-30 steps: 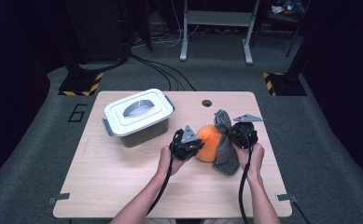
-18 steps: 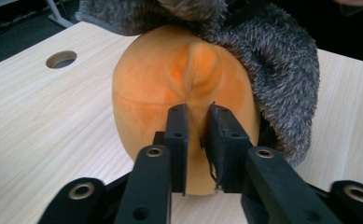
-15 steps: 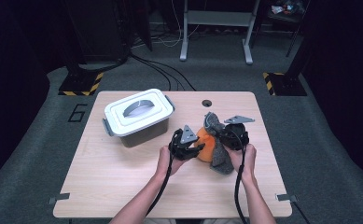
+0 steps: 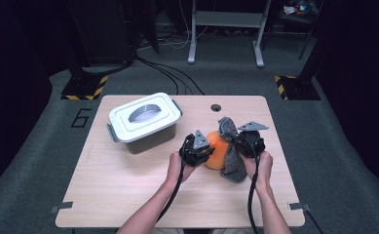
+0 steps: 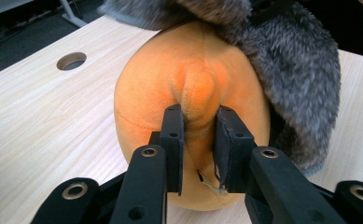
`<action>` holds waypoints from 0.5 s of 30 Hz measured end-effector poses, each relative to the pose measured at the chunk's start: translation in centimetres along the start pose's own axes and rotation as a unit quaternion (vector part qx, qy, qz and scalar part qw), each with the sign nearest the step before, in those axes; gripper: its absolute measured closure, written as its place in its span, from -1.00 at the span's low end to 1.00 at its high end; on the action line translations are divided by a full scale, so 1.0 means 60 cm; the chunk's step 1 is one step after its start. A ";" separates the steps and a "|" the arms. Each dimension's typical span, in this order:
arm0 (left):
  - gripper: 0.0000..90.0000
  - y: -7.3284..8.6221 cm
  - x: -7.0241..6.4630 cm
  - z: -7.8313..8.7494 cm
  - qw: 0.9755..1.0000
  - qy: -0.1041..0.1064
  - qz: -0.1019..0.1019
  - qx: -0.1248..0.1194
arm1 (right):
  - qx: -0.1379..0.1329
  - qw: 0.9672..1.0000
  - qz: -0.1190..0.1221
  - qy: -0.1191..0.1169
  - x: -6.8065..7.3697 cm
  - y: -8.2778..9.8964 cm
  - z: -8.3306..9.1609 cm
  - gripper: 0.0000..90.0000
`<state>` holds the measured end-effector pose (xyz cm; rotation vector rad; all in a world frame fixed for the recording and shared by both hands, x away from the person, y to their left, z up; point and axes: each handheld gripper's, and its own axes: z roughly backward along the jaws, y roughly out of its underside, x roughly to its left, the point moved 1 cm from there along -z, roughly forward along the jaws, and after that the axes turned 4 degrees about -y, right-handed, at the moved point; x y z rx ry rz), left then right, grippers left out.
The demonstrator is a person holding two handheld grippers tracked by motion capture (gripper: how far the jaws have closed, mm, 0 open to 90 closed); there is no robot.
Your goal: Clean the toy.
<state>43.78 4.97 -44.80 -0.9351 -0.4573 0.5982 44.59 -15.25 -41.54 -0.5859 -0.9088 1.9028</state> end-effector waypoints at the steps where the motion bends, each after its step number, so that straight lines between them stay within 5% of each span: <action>1: 0.66 0.001 0.001 0.000 1.000 -0.003 0.000 -0.002 | 0.000 1.000 -0.004 0.006 -0.007 0.001 0.002 0.80; 15: 0.66 0.012 0.013 0.010 1.000 -0.001 0.016 -0.006 | -0.016 0.992 -0.034 0.118 -0.105 0.020 0.067 0.80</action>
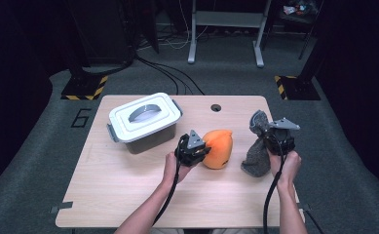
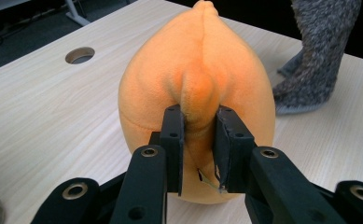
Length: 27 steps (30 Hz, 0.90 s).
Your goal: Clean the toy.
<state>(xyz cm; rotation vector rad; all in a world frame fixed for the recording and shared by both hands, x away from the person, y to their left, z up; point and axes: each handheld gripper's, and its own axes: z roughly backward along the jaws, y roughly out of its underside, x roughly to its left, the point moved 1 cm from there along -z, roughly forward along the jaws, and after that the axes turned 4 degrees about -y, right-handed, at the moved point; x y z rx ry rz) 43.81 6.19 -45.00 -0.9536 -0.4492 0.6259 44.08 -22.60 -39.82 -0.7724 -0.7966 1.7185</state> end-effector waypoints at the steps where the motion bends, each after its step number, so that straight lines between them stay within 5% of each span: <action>1: 0.66 0.000 0.000 0.000 1.000 -0.002 -0.002 -0.001 | 0.002 1.000 0.000 0.002 -0.003 0.001 -0.001 0.79; 6: 0.64 0.000 0.000 0.000 1.000 -0.002 0.000 0.002 | 0.042 0.999 -0.009 -0.003 -0.007 0.023 -0.033 0.77; 18: 0.63 0.002 0.005 0.003 1.000 -0.007 -0.004 0.006 | 0.135 0.989 -0.050 -0.021 -0.011 0.091 -0.113 0.58; 21: 0.63 0.003 0.003 0.003 1.000 -0.007 -0.002 0.006 | 0.146 0.987 -0.058 -0.027 -0.013 0.097 -0.121 0.35; 27: 0.63 0.004 0.003 0.003 1.000 -0.008 -0.003 0.002 | 0.133 0.989 -0.058 -0.039 -0.012 0.093 -0.109 -0.18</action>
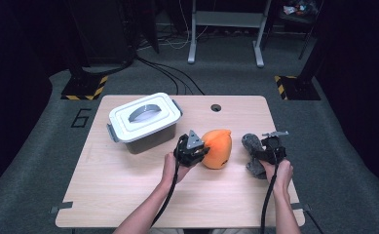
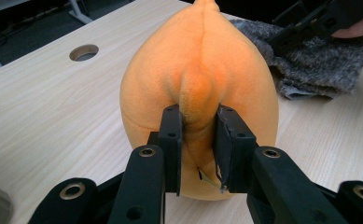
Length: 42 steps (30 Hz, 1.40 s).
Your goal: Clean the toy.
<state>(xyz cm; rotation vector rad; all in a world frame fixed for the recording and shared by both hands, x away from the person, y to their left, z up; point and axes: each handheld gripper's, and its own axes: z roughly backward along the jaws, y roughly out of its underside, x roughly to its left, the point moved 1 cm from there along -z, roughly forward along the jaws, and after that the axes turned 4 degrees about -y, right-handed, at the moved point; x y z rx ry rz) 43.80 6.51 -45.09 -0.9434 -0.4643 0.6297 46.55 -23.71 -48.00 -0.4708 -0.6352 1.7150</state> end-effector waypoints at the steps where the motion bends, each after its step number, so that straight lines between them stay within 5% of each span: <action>1: 0.63 0.000 0.000 0.000 1.000 0.000 0.000 0.000 | -0.006 1.000 0.004 -0.003 0.000 0.000 0.004 -0.24; 12: 0.65 0.003 0.003 0.001 1.000 0.000 -0.001 0.000 | -0.047 0.998 0.025 -0.025 0.015 0.006 0.048 -0.65; 22: 0.73 0.005 0.005 0.004 1.000 -0.007 -0.006 -0.007 | -0.076 0.996 0.024 -0.040 0.016 0.070 0.097 -0.63; 29: 0.77 0.003 0.003 0.004 1.000 -0.012 -0.008 -0.017 | -0.077 0.996 0.015 -0.047 0.015 0.108 0.092 -0.61; 42: 0.82 -0.026 -0.002 -0.002 1.000 -0.008 -0.019 -0.008 | -0.074 0.996 0.004 -0.051 0.011 0.121 0.084 -0.61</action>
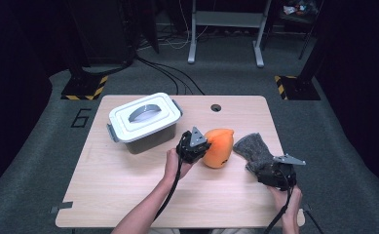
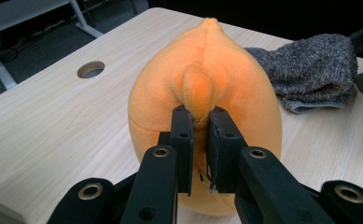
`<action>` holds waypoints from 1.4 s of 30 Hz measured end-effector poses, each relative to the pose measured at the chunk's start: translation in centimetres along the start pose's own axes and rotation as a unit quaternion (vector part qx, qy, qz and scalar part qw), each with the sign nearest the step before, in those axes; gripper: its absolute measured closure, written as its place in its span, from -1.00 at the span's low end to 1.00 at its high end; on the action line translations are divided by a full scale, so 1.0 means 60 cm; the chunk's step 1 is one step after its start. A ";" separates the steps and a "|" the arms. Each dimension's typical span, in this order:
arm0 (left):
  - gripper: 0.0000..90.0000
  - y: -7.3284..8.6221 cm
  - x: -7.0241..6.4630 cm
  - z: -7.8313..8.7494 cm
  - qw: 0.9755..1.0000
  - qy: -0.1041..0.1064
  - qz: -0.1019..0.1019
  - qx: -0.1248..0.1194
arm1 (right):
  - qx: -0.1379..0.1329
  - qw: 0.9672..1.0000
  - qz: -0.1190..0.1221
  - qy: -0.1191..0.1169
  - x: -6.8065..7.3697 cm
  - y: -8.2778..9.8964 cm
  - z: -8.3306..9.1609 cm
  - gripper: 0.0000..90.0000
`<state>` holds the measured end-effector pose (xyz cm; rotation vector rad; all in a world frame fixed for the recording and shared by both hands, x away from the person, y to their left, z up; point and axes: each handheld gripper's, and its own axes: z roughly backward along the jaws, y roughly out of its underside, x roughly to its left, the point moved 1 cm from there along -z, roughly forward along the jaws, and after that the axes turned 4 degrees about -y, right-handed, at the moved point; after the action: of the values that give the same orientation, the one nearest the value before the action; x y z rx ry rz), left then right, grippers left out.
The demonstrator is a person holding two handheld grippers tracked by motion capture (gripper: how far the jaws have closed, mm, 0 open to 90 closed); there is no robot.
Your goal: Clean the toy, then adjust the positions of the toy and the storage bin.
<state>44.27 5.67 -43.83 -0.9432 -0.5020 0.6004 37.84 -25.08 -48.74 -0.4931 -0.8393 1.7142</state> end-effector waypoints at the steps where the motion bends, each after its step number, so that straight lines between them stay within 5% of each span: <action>1: 0.82 -0.002 0.001 0.001 1.000 -0.001 -0.004 0.000 | 0.000 1.000 0.000 -0.001 0.000 0.000 0.000 -0.61; 25: 0.83 -0.017 0.013 0.060 0.999 -0.002 -0.033 0.002 | -0.004 1.000 -0.002 0.000 -0.001 0.016 0.009 -0.62; 42: 0.83 0.015 0.037 0.131 0.999 -0.014 -0.029 0.003 | -0.007 1.000 -0.002 0.010 0.006 0.040 0.008 -0.66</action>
<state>40.68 12.21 -40.37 -0.9135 -0.5503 0.5630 35.88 -25.22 -50.18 -0.5175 -0.8383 1.6973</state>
